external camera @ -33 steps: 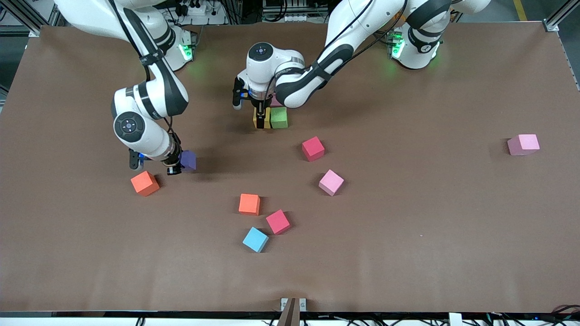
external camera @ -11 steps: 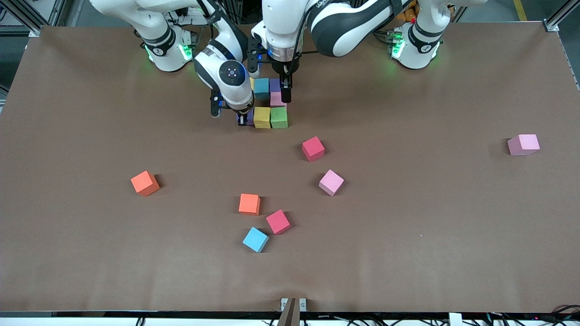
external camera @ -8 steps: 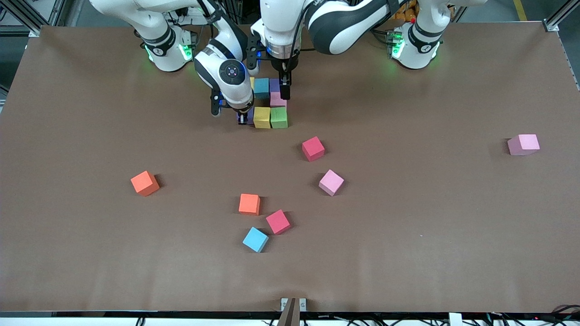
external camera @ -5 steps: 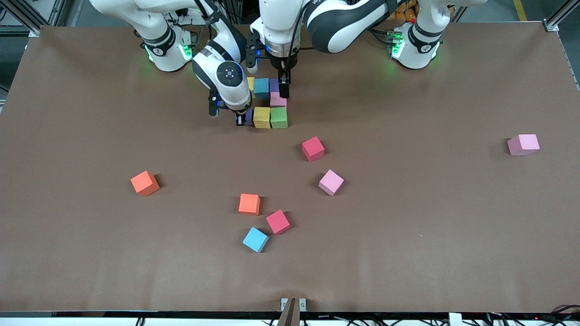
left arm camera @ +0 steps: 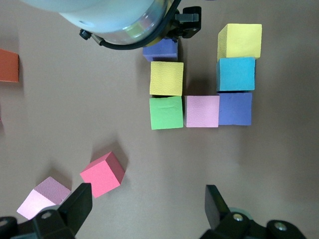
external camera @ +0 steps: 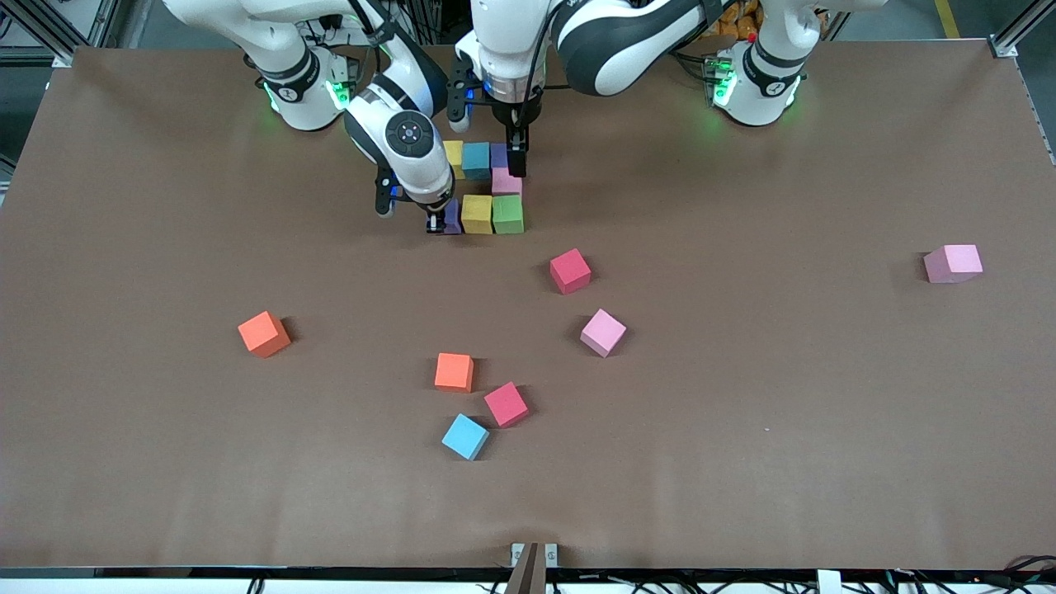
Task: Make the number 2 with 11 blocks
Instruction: 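Lower the purple cube beside the yellow cube with the right gripper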
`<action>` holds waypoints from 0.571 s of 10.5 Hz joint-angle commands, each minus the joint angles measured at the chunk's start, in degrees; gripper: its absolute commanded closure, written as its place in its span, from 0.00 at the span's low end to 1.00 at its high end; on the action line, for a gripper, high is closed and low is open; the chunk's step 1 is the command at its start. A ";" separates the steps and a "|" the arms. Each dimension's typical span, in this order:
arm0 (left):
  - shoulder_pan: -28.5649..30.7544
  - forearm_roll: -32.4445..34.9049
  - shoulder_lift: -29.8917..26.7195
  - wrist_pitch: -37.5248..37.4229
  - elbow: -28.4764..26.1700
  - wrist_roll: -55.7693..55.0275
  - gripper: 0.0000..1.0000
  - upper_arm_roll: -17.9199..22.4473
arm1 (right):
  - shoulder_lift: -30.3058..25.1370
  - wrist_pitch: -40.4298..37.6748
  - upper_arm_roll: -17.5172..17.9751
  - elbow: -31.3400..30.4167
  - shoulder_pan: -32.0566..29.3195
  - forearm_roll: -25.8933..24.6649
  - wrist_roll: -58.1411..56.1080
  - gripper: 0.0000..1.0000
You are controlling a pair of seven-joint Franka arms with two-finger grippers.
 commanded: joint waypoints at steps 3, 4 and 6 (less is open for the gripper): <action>0.27 -1.60 -0.57 -0.74 -0.30 0.64 0.00 -0.24 | -1.79 1.84 1.18 -2.58 -1.10 -0.64 2.59 1.00; 0.27 -1.60 -0.49 -0.74 -0.30 0.64 0.00 -0.24 | -1.70 2.71 1.17 -2.93 -1.10 -0.65 2.59 1.00; 0.09 -1.51 -0.14 -0.65 -0.13 0.38 0.00 -0.15 | -1.17 3.42 1.26 -3.03 -1.02 -0.82 2.68 1.00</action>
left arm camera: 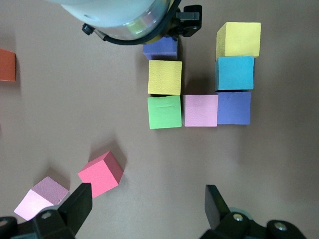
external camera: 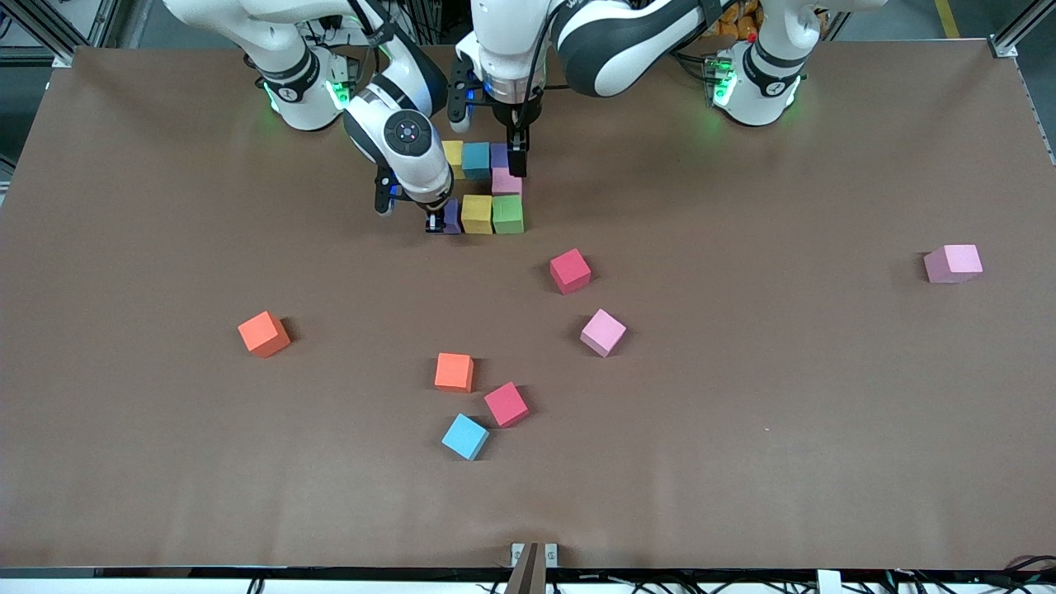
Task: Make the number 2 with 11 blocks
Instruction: 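Lower the purple cube beside the yellow cube with the right gripper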
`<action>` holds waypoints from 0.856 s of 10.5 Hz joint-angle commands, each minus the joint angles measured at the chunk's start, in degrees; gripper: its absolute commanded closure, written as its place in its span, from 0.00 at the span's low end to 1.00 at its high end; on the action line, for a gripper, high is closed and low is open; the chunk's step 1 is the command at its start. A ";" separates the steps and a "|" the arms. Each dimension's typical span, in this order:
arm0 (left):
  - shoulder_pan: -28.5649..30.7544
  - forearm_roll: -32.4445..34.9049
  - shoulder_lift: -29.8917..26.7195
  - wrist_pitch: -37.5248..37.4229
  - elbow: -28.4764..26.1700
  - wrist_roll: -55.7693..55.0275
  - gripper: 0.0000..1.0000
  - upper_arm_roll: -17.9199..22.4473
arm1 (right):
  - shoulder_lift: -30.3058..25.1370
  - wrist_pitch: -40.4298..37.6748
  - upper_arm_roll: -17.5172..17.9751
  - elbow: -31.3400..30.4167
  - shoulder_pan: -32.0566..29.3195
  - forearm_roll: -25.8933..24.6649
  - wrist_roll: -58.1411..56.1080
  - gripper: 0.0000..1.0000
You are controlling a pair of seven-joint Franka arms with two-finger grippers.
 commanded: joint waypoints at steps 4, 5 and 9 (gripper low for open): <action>0.00 -1.25 0.09 -0.30 0.19 0.12 0.00 -0.15 | -0.38 2.39 1.18 -1.55 -0.39 -0.89 2.27 1.00; 0.00 -1.34 0.00 -0.30 0.10 0.03 0.00 -0.15 | -0.29 2.39 1.18 -1.55 -0.39 -0.89 2.27 1.00; 0.00 -1.34 0.09 -0.21 0.19 0.03 0.00 -0.15 | -0.20 2.48 1.18 -1.46 -0.39 -0.89 2.27 1.00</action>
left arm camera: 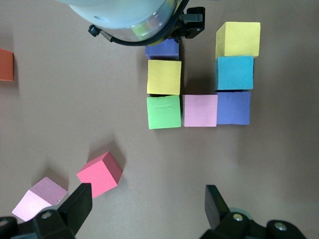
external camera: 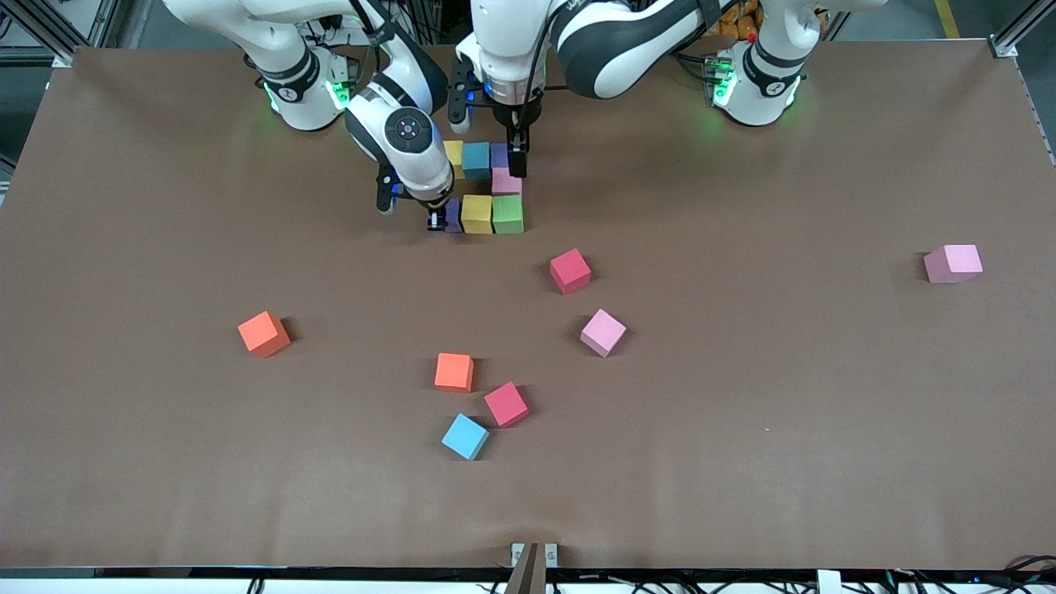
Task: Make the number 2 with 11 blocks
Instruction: 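Lower the purple cube beside the yellow cube with the right gripper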
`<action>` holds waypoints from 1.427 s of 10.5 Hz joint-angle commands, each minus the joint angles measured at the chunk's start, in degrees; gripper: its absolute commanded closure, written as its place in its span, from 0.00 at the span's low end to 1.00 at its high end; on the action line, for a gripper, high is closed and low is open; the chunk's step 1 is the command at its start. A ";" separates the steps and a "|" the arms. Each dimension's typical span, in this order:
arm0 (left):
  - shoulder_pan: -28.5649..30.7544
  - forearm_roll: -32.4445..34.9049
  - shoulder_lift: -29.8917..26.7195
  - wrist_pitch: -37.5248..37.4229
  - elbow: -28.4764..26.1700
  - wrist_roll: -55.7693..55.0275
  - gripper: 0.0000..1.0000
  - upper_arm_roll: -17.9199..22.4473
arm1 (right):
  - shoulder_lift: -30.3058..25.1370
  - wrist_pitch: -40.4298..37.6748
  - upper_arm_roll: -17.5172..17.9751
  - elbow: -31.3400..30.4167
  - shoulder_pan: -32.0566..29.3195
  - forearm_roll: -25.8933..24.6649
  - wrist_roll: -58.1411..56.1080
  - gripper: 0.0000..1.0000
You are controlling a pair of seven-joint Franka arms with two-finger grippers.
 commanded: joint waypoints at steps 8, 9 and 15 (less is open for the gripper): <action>-0.17 -0.97 0.28 0.22 0.19 0.07 0.00 0.03 | -0.42 -0.48 0.75 -0.29 -0.81 -0.97 2.06 0.00; -0.17 -0.89 0.37 0.22 0.19 0.07 0.00 0.03 | -0.59 -0.57 0.75 -0.20 -0.90 -0.97 2.06 0.00; 0.44 -0.97 0.54 0.22 0.19 0.16 0.00 0.73 | -3.05 -10.04 0.75 3.39 -2.21 -0.97 -3.37 0.00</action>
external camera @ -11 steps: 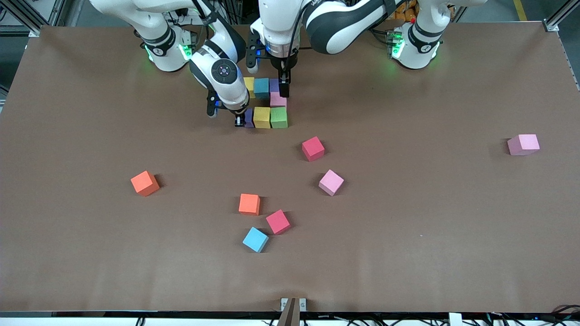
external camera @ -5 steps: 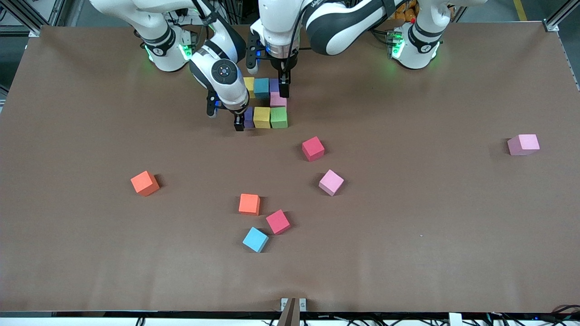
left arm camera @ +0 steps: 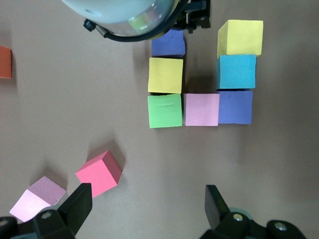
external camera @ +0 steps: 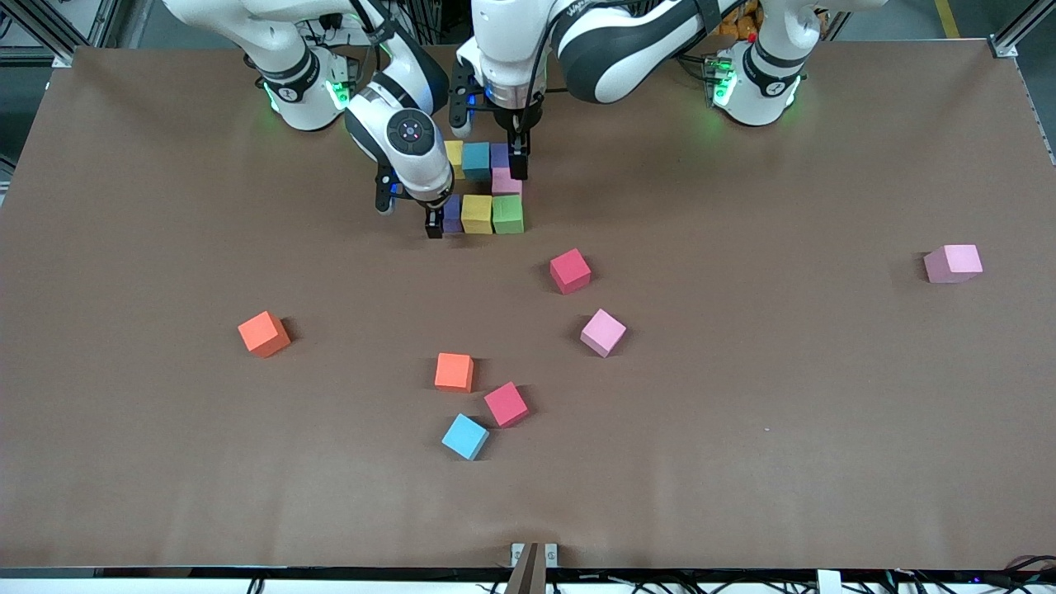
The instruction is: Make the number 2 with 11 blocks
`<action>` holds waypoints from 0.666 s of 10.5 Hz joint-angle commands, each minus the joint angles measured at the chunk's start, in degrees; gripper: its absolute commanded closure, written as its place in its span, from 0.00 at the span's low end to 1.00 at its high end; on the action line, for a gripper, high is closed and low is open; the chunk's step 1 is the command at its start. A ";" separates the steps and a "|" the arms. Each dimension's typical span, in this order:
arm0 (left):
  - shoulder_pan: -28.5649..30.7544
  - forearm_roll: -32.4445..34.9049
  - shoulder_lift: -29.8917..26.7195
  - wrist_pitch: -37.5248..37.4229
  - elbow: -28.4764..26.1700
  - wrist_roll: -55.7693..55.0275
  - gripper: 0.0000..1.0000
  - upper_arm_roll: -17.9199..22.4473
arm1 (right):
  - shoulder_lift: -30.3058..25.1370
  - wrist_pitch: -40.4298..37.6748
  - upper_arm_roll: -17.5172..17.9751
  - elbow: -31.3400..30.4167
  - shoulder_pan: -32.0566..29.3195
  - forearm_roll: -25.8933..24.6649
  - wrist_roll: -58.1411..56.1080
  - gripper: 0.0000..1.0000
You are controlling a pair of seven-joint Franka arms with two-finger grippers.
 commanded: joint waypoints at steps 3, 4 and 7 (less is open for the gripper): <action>0.95 -1.50 -1.28 -0.90 0.37 1.56 0.00 4.33 | -4.36 -4.97 0.41 1.24 -6.28 -1.60 -12.34 0.00; 0.95 -1.59 -1.28 -0.90 0.81 2.35 0.00 6.09 | -4.71 -5.06 0.41 1.59 -9.78 -3.26 -16.74 0.00; 0.86 -3.17 -1.28 -0.81 1.78 5.68 0.00 10.93 | -4.54 -4.97 0.41 3.35 -18.14 -6.00 -35.09 0.00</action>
